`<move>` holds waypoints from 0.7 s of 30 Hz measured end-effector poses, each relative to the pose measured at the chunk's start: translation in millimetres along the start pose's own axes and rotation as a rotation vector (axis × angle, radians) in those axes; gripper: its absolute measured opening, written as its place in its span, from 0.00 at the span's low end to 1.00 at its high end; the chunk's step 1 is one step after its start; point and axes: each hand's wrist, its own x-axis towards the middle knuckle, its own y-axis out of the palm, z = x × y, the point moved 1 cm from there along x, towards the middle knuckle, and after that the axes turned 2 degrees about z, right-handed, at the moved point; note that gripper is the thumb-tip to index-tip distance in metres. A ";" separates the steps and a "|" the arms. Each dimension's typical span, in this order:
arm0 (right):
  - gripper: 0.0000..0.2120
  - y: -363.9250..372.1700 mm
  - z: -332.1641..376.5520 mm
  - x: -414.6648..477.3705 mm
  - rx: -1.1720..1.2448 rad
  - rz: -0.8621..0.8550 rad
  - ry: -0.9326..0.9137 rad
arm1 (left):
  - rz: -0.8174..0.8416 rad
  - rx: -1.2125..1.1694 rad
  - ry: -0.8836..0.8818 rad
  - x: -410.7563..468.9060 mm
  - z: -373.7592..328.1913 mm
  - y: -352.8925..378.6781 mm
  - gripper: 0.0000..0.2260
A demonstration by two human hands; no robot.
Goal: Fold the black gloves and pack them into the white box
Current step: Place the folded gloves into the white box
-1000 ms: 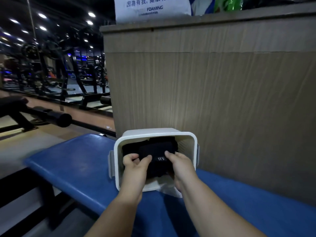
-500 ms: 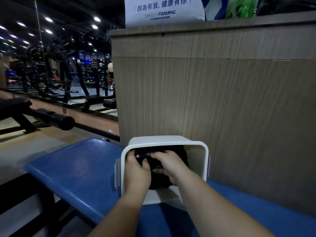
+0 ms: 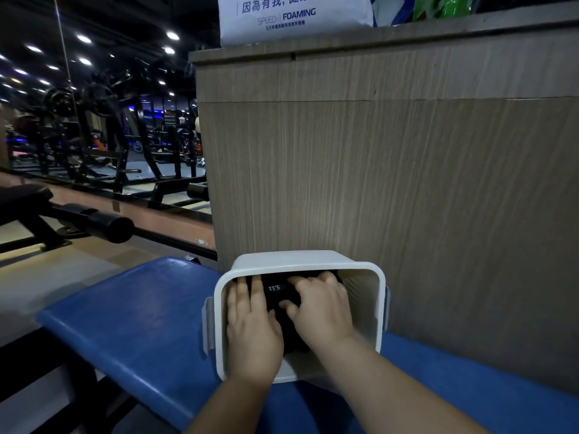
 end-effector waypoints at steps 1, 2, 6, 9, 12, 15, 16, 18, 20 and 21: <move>0.17 0.5 -0.3 1.8 -0.021 -0.023 -0.019 | 0.005 0.026 0.042 0.0 1.0 0.9 0.28; 0.17 1.3 -0.4 3.5 -0.029 -0.034 -0.028 | 0.010 0.045 0.080 0.7 1.8 1.7 0.26; 0.19 12.8 -4.2 8.5 -0.053 -0.048 -0.070 | 0.067 0.113 0.129 9.3 7.9 5.0 0.23; 0.24 19.4 -10.9 7.1 -0.060 0.055 -0.079 | 0.144 0.173 0.144 15.2 14.8 7.6 0.25; 0.31 24.7 -19.4 4.3 -0.060 0.193 -0.060 | 0.148 0.197 0.146 18.2 19.3 9.4 0.24; 0.35 31.8 -23.3 3.4 -0.076 0.276 -0.040 | 0.124 0.200 0.119 21.2 19.8 10.4 0.22; 0.33 34.2 -25.2 3.2 -0.084 0.293 -0.035 | 0.128 0.216 0.108 21.6 19.7 10.6 0.22; 0.33 37.5 -28.2 2.2 -0.105 0.306 -0.039 | 0.142 0.238 0.087 21.8 20.8 11.5 0.22; 0.34 38.8 -30.1 0.9 -0.117 0.308 -0.049 | 0.156 0.263 0.075 22.3 22.1 12.4 0.22; 0.33 39.6 -31.2 0.6 -0.116 0.316 -0.045 | 0.161 0.272 0.071 22.7 22.5 13.2 0.22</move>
